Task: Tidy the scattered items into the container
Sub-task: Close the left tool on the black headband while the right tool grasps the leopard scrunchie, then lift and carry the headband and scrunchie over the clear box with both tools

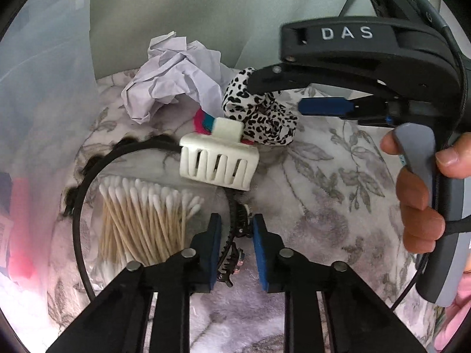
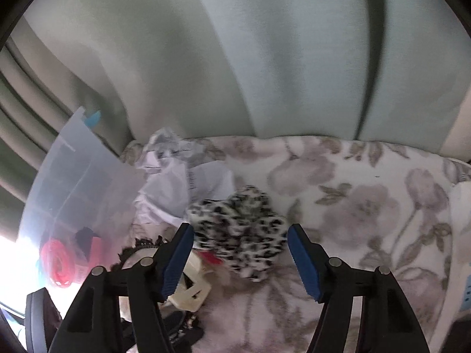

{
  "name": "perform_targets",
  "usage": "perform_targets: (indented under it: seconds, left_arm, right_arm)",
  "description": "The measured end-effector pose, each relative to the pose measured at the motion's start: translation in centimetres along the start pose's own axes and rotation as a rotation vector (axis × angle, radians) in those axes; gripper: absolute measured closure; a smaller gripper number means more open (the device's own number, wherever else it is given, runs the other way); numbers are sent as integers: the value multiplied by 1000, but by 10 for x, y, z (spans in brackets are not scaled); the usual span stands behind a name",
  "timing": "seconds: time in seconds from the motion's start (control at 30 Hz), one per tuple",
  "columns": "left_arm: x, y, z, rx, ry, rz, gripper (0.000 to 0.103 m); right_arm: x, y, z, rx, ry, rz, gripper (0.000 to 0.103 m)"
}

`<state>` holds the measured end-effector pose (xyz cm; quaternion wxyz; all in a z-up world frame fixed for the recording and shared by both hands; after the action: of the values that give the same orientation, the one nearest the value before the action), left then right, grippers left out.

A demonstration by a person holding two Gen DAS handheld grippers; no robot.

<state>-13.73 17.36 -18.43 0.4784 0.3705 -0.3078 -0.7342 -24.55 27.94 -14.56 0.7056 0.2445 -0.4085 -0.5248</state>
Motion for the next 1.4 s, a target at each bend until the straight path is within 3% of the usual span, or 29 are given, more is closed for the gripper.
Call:
perform_targets:
  seconds: [0.17,0.23,0.43,0.87,1.07,1.4]
  left_arm:
    - [1,3,-2,3,2,-16,85]
    - [1,5,-3,0,3,-25,86]
    - [3,16,-4,-17,15,-55,86]
    - [1,62,5,-116,28,-79,86]
    - [-8,89,8,-163,25,-89,86]
    - [-22,148,10,-257,2,-119,86]
  right_arm:
    - [8,-11,1,14,-20,14,38]
    - [5,-15,-1,22,-39,2,56]
    - [-7,-10,-7,5,-130,5,81]
    - [4,44,-18,-88,-158,5,84]
    - [-4,89,-28,-122,-179,14,84]
    - [23,155,-52,-205,-199,45,84]
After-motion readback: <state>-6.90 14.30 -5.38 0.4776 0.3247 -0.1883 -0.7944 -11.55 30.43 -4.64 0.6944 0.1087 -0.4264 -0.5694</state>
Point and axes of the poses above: each gripper's, at about its wrist camera, not at the fingertips, and y roughly against the way its jaws point, x to its left, z to its top, the point moved 3 cm from there along -y, roughly the way its jaws point, and after that the axes turned 5 degrees about y, right-handed, at the moved point
